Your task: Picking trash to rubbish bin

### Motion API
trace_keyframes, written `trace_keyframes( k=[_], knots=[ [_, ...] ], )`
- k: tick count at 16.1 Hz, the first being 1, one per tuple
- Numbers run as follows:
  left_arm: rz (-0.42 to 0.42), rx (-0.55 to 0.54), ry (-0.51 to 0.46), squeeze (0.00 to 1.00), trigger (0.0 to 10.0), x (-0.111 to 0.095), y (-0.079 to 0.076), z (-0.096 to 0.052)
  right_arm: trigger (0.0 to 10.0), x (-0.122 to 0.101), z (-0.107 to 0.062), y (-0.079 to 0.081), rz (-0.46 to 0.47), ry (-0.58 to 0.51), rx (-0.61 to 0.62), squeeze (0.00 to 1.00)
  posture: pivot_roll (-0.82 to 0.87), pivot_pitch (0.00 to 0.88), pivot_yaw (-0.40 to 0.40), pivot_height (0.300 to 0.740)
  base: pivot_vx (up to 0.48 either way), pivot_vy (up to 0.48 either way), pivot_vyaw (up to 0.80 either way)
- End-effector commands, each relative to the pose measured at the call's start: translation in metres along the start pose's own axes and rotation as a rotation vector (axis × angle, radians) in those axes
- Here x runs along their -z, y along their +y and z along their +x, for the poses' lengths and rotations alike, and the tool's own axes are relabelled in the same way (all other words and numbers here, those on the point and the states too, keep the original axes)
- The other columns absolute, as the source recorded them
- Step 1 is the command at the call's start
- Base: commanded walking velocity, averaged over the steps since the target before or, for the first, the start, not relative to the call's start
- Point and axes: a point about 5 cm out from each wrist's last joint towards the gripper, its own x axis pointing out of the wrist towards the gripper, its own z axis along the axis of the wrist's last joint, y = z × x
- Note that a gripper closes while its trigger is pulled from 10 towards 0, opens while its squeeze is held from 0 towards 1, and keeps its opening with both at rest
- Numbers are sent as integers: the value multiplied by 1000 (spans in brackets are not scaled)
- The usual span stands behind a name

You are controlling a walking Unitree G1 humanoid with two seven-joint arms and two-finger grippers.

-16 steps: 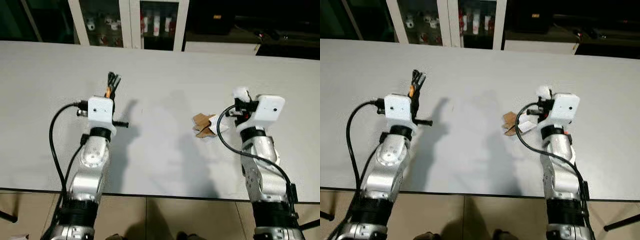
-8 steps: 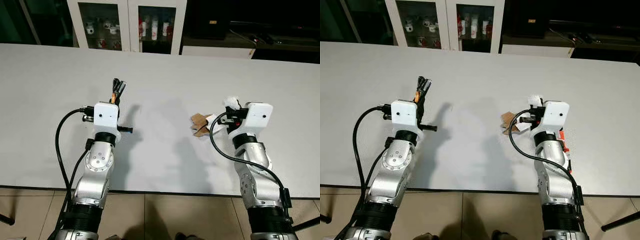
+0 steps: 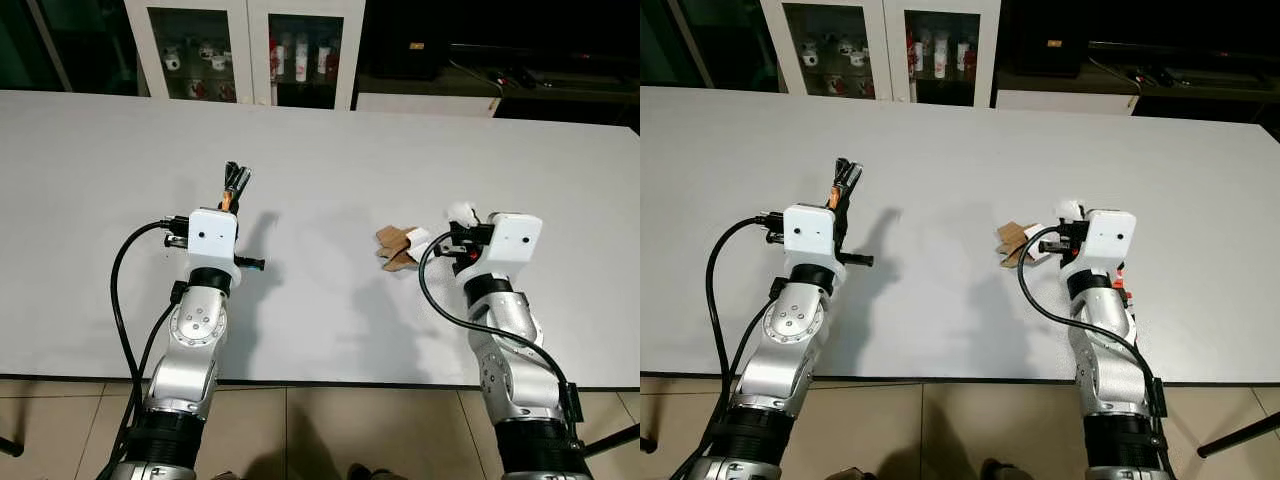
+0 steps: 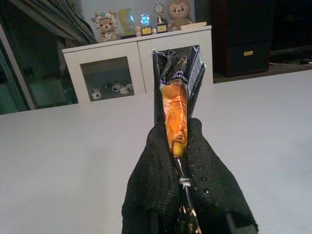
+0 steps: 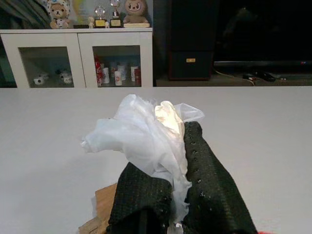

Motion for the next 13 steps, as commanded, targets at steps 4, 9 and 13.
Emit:
trace_keyframes(
  k=[4, 9, 13],
  knots=[
    [4, 28, -12, 0, 10000, -3, -5, -1, 10000, -3, -1, 1, 10, -8, 2, 0, -39, 0, -22, 740, -133, 0, 0],
    [1, 28, -9, 0, 10000, -3, -6, -2, 10000, -3, -2, 2, 11, -7, 2, 0, -42, 6, -26, 740, -265, 0, 0],
    [3, 20, -3, 0, 10000, -3, -5, -3, 10000, -2, -4, 2, 11, -1, 0, 0, -40, 16, -30, 740, -261, 0, 0]
  ],
)
